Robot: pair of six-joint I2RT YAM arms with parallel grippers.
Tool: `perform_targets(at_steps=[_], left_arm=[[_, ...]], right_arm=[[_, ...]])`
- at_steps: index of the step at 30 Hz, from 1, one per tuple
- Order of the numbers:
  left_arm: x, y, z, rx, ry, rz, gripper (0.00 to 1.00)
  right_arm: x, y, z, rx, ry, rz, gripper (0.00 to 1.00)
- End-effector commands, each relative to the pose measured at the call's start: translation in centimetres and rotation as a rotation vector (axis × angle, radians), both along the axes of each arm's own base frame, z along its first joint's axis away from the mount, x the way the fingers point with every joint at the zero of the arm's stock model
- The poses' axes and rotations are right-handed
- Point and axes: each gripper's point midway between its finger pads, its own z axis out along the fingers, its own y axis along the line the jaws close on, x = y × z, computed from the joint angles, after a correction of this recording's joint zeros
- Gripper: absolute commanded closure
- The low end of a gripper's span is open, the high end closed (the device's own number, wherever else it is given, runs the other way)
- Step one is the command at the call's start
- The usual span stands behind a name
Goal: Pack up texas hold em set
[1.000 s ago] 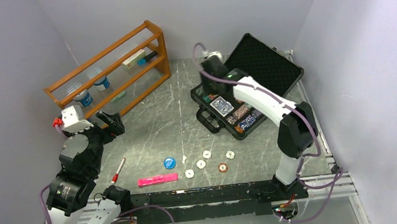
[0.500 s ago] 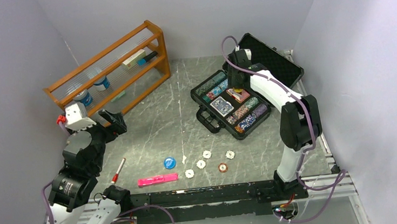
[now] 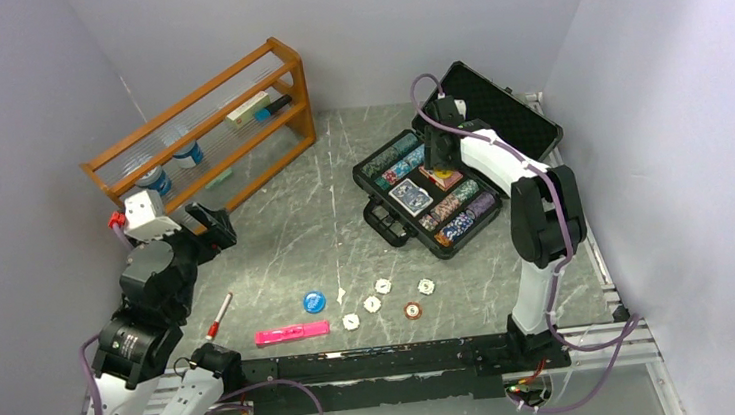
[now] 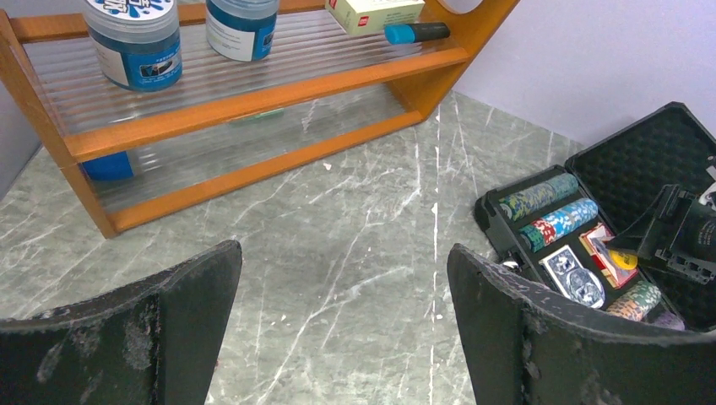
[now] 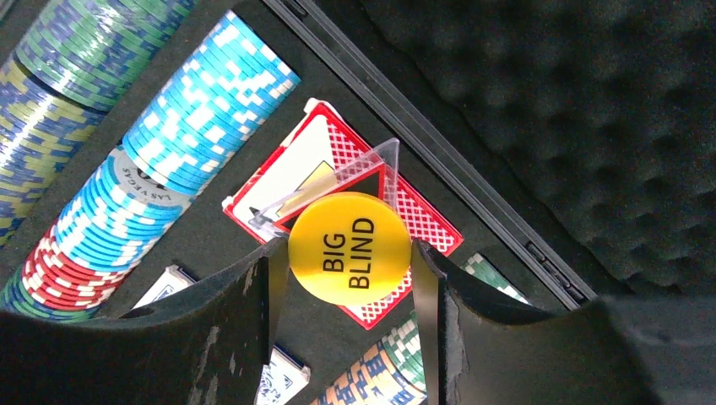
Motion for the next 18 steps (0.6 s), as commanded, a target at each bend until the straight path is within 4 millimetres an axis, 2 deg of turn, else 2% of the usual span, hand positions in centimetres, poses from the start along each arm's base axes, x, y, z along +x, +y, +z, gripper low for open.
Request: perform_targets(at_steps=[1, 6, 11, 14, 18], left_arm=[[0.3, 0.1, 0.6, -0.007, -0.018, 0.011, 0.03], [0.3, 0.0, 0.7, -0.011, -0.023, 0.007, 0.03], [0.1, 0.3, 0.9, -0.008, -0.023, 0.017, 0.03], [0.1, 0.2, 0.9, -0.013, -0.025, 0.012, 0.03], [0.1, 0.0, 1.1, -0.021, -0.031, 0.005, 0.03]], right_arm=[[2.3, 0.6, 2.3, 0.035, -0.094, -0.002, 0.42], [2.7, 0.8, 2.4, 0.037, -0.093, 0.009, 0.38], [2.3, 0.7, 2.4, 0.033, -0.072, 0.011, 0.24], [1.8, 0.7, 3.5, 0.04, -0.088, 0.009, 0.23], [0.9, 1.3, 6.4, 0.077, -0.142, 0.029, 0.24]])
